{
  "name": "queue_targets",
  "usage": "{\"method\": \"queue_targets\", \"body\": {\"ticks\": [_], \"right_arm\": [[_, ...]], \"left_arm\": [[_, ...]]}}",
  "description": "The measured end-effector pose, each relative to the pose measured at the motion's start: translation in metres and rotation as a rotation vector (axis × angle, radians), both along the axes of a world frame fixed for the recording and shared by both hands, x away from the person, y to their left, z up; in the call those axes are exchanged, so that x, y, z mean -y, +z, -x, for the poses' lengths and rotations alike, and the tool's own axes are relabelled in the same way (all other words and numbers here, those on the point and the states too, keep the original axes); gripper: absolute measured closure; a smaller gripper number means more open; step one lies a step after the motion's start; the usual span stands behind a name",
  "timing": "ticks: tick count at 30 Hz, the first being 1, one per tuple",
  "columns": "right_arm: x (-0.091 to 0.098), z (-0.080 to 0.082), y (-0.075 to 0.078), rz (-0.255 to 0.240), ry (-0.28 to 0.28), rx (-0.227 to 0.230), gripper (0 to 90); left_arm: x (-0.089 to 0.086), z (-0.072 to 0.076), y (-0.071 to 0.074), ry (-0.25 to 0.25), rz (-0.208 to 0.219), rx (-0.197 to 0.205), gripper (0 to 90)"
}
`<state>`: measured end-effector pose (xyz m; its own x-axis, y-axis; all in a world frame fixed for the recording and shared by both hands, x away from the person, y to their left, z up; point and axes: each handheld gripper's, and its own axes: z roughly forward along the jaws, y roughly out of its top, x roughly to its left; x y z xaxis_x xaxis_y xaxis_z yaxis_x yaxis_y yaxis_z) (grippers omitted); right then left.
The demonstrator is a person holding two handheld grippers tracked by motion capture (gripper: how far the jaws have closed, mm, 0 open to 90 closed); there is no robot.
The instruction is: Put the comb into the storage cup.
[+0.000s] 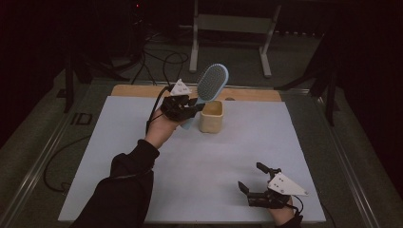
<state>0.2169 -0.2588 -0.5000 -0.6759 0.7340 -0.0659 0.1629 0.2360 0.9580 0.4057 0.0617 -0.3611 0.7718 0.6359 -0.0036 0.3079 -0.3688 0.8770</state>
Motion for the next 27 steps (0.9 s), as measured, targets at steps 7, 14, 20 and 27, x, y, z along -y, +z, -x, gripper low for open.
{"method": "queue_targets", "body": {"ticks": [7, 14, 20, 27], "right_arm": [[0.001, 0.000, 0.000, -0.003, 0.002, 0.000, 8.8], [0.001, 0.000, 0.001, -0.010, 0.000, 0.002, 8.8], [0.002, 0.001, 0.001, -0.013, 0.004, 0.003, 8.8], [0.003, 0.001, 0.001, -0.017, -0.001, 0.002, 8.8]], "left_arm": [[0.005, -0.009, 0.003, -0.002, 0.029, 0.009, 70.0], [0.012, -0.014, 0.007, -0.028, 0.051, 0.057, 70.0], [0.014, -0.023, 0.010, -0.022, 0.101, 0.065, 70.0], [0.016, -0.036, 0.011, -0.038, 0.146, 0.078, 69.9]]}}
